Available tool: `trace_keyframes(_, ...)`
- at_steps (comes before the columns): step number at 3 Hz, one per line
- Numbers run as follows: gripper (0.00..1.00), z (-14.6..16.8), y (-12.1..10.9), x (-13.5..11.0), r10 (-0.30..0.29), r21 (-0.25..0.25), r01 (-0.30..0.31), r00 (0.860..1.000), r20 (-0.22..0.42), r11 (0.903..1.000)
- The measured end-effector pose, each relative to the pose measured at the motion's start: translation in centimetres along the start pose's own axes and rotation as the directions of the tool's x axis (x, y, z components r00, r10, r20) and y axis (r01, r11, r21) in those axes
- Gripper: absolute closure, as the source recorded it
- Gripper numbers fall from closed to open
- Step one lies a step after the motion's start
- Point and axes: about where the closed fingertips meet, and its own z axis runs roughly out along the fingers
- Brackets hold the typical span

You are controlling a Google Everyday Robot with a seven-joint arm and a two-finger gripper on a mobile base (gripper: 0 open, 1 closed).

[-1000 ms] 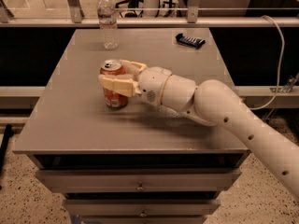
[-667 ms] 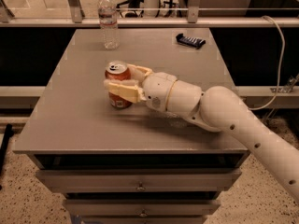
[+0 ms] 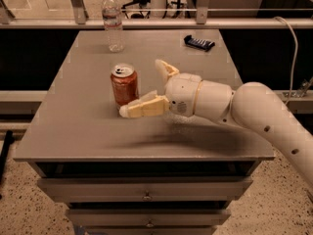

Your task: Place coke can upright

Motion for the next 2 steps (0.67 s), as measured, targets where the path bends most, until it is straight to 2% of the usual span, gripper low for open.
trace_keyframes(1,0.00,-4.9,-2.5,-1.1,-0.008,0.064,0.012,0.999,-0.052,0.9979)
trace_keyframes(2,0.00,-11.4,-5.9,-3.2,0.015,0.217,-0.008,0.999,-0.033,0.9762)
